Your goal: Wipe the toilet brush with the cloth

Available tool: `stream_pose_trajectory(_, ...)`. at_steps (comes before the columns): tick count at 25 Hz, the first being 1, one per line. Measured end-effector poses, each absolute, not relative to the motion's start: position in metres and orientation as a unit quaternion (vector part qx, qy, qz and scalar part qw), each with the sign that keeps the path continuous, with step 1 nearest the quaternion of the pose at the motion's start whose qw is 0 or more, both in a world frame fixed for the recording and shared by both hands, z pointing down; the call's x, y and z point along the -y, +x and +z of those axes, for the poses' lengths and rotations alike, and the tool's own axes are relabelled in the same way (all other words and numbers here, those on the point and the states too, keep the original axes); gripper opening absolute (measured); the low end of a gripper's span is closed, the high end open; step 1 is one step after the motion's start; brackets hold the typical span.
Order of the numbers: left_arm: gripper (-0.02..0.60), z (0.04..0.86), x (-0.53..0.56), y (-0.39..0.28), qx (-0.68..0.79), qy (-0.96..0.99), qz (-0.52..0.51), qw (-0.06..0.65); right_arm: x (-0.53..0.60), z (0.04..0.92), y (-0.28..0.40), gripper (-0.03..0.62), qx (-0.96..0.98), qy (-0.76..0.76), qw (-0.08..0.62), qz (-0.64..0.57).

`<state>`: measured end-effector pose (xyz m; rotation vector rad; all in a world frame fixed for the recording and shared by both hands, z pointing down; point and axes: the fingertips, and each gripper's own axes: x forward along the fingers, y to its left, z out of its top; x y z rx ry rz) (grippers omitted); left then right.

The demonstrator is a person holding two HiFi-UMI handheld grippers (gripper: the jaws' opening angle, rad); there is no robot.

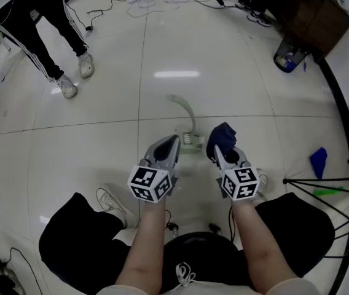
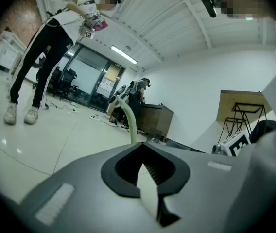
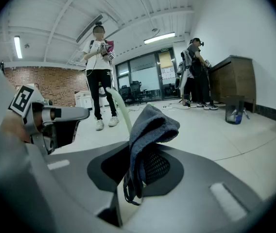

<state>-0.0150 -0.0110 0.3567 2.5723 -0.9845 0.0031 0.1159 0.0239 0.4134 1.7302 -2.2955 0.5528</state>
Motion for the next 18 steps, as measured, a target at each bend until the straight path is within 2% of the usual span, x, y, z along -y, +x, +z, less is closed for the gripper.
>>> stream_pose_trajectory(8,0.006,0.452,0.043,0.004,0.343,0.91,0.046,0.226,-0.019,0.512,0.063,0.064,0.83,0.498,0.153,0.198)
stream_pose_trajectory(13,0.006,0.5,0.05,0.011,0.316,0.915,0.098,0.231,-0.027,0.566,0.019,0.064,0.865,0.416,0.183,0.215)
stream_pose_trajectory(18,0.006,0.529,0.062,0.029,0.269,0.927,0.134,0.222,-0.009,0.606,0.007,0.064,0.861,0.394,0.206,0.246)
